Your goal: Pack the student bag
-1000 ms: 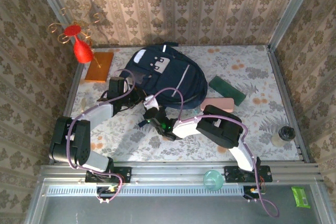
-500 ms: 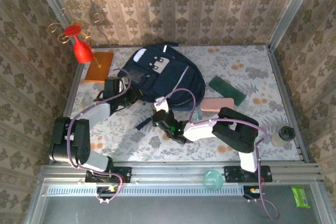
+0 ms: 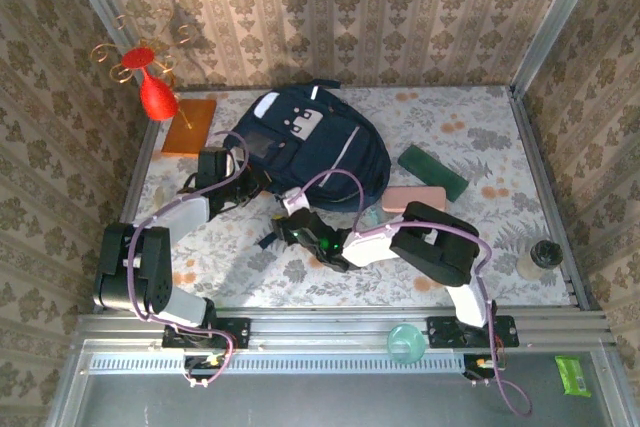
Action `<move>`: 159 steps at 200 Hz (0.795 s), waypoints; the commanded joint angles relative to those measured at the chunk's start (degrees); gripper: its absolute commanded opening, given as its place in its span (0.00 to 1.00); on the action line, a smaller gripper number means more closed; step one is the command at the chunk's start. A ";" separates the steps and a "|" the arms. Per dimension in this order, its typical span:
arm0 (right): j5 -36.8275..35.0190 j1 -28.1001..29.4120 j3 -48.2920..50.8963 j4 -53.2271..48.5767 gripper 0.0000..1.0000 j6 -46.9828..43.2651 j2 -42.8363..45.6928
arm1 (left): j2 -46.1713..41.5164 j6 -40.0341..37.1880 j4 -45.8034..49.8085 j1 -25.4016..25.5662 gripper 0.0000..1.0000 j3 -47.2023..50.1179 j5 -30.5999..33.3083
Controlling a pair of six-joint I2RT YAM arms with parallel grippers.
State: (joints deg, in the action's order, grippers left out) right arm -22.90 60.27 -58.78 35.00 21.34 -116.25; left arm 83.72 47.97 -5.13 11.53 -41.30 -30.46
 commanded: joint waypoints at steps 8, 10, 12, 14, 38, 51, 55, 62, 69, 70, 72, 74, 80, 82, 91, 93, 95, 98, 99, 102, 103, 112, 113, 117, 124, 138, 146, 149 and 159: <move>-3.08 0.15 -5.81 -0.09 0.53 -2.39 -3.42 | -3.11 -1.50 -2.18 0.73 0.00 -0.15 -3.51; -3.57 0.12 -6.17 -0.39 0.53 -2.24 -3.69 | -3.06 -1.48 -2.17 0.70 0.00 -0.16 -3.61; -4.13 0.16 -6.47 -0.73 0.52 -2.15 -3.89 | -3.04 -1.54 -2.21 0.73 0.00 -0.16 -3.57; -4.83 0.12 -6.88 -1.03 0.52 -2.06 -4.16 | -3.06 -1.55 -2.22 0.76 0.00 -0.18 -3.60; -11.52 0.11 -9.72 -4.48 0.49 -1.14 -5.57 | -3.04 -1.49 -2.34 0.86 0.00 -0.12 -3.54; -13.12 0.16 -10.46 -5.13 0.48 -1.08 -5.89 | -3.04 -1.45 -2.35 0.95 0.00 -0.10 -3.48; -13.19 0.12 -10.54 -4.92 0.47 -1.22 -5.96 | -3.04 -1.47 -2.44 0.95 0.00 -0.05 -3.51; -13.51 0.15 -10.67 -4.64 0.46 -1.37 -6.09 | -3.06 -1.43 -2.40 1.03 0.00 -0.05 -3.63; -13.80 0.15 -10.81 -4.39 0.45 -1.47 -6.23 | -3.08 -1.43 -2.43 1.04 0.00 -0.10 -3.56; -13.82 0.18 -10.82 -4.36 0.45 -1.48 -6.30 | -3.06 -1.41 -2.43 1.04 0.00 -0.10 -3.56; -13.84 0.13 -10.93 -4.34 0.44 -1.57 -6.35 | -3.11 -1.50 -2.43 1.04 0.00 -0.08 -3.56; -13.91 0.11 -10.98 -4.27 0.44 -1.63 -6.42 | -3.10 -1.50 -2.43 1.04 0.00 -0.09 -3.62; -14.02 0.12 -11.29 -4.18 0.43 -1.92 -6.57 | -3.07 -1.52 -2.46 1.03 0.00 -0.03 -3.58; -14.08 0.16 -11.38 -4.09 0.42 -2.05 -6.59 | -3.13 -1.48 -2.46 1.04 0.00 -0.08 -3.63; -14.25 0.18 -11.57 -3.84 0.38 -2.57 -6.71 | -3.06 -1.44 -2.43 1.04 0.00 -0.03 -3.62; -14.27 0.13 -11.65 -3.75 0.37 -2.65 -6.78 | -3.04 -1.46 -2.43 1.04 0.00 -0.02 -3.62; -14.35 0.11 -11.73 -3.66 0.36 -2.76 -6.80 | -3.04 -1.51 -2.43 1.04 0.00 0.01 -3.55; -14.37 0.11 -11.72 -3.55 0.34 -2.87 -6.80 | -3.04 -1.54 -2.43 1.04 0.00 0.01 -3.48; -14.37 0.11 -11.76 -3.50 0.34 -2.92 -6.80 | -3.04 -1.51 -2.43 1.08 0.00 0.00 -3.47; -14.45 0.18 -11.79 -3.39 0.32 -3.10 -6.80 | -3.05 -1.48 -2.43 1.07 0.00 0.07 -3.55; -14.45 0.14 -11.79 -3.38 0.31 -3.12 -6.80 | -3.04 -1.52 -2.48 1.05 0.00 0.07 -3.51; -14.68 0.11 -11.81 -3.35 0.25 -3.24 -6.70 | -3.07 -1.53 -2.43 1.04 0.00 0.08 -3.25; -14.70 0.11 -11.80 -3.36 0.25 -3.28 -6.71 | -3.06 -1.55 -2.43 1.04 0.00 0.08 -3.27; -14.80 0.12 -11.75 -3.43 0.22 -3.39 -6.61 | -3.04 -1.60 -2.43 0.99 0.00 0.09 -3.23; -14.89 0.19 -11.47 -3.54 0.17 -3.34 -6.41 | -3.10 -1.61 -2.43 1.04 0.00 0.08 -3.24; -15.00 0.37 -10.46 -3.93 0.10 -2.91 -5.82 | -3.05 -1.78 -2.27 1.04 0.00 0.09 -3.00; -14.94 0.46 -9.71 -4.19 0.07 -2.24 -5.44 | -3.04 -1.90 -2.26 1.04 0.00 0.08 -2.89; -14.90 0.46 -9.47 -4.38 0.06 -1.96 -5.33 | -3.06 -1.96 -2.24 1.04 0.00 0.08 -2.85; -14.62 0.63 -8.41 -5.25 0.02 -0.84 -4.59 | -3.04 -2.05 -2.24 0.98 0.00 0.08 -2.66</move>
State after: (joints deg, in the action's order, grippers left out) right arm -34.96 60.53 -68.93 30.83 18.55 -122.15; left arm 83.48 47.92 -5.30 12.01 -41.21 -30.44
